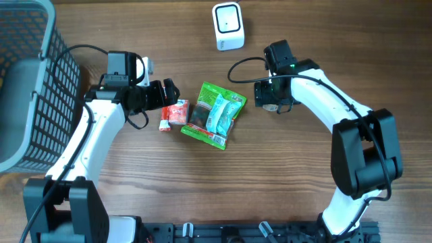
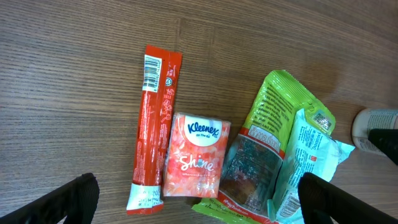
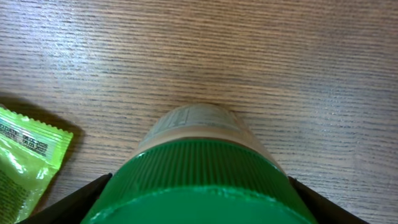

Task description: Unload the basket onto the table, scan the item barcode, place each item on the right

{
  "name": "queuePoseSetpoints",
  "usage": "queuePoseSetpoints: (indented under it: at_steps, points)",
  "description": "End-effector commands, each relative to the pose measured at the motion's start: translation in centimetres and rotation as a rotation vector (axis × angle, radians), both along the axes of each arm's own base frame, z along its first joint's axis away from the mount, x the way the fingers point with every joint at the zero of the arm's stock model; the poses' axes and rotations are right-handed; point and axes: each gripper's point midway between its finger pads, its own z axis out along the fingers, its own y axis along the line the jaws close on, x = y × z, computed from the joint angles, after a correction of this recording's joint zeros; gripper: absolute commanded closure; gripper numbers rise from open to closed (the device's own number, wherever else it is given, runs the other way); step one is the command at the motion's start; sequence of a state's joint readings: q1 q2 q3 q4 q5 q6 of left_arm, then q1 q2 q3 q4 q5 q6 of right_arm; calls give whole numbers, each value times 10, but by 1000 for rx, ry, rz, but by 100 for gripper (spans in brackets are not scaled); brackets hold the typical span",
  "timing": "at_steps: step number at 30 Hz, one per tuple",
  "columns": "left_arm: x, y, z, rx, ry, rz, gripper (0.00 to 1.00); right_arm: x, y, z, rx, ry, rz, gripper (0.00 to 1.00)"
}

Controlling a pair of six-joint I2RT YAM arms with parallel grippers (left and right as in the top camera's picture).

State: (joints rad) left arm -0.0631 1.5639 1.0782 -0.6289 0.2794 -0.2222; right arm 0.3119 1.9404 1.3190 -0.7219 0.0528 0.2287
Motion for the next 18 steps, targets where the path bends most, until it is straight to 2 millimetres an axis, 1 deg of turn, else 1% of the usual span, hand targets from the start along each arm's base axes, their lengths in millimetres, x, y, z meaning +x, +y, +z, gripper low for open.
queuePoseSetpoints:
  at_steps: [1, 3, 11, 12, 13, 14, 18]
  points:
    - [5, 2, 9, -8, -28, 4, 0, -11, -2, -20, 2, 36, -21, 16]
    - [5, 2, 9, -8, -28, 4, 0, -11, -2, -23, 4, 29, -22, 16]
    - [5, 2, 9, -8, -28, 4, 0, -7, 0, -21, 5, 12, -4, 16]
    - [5, 2, 9, -8, -28, 4, 0, -5, 0, -20, 7, 7, -4, 14]
    - [5, 2, 9, -8, -28, 4, 0, -5, 0, -20, 7, 6, -4, 6]
    - [5, 2, 9, -8, -28, 4, 0, -3, 1, -18, 9, 3, -4, 0]
    - [5, 2, 9, -8, -28, 4, 0, -3, 1, -17, 9, 3, -4, 0]
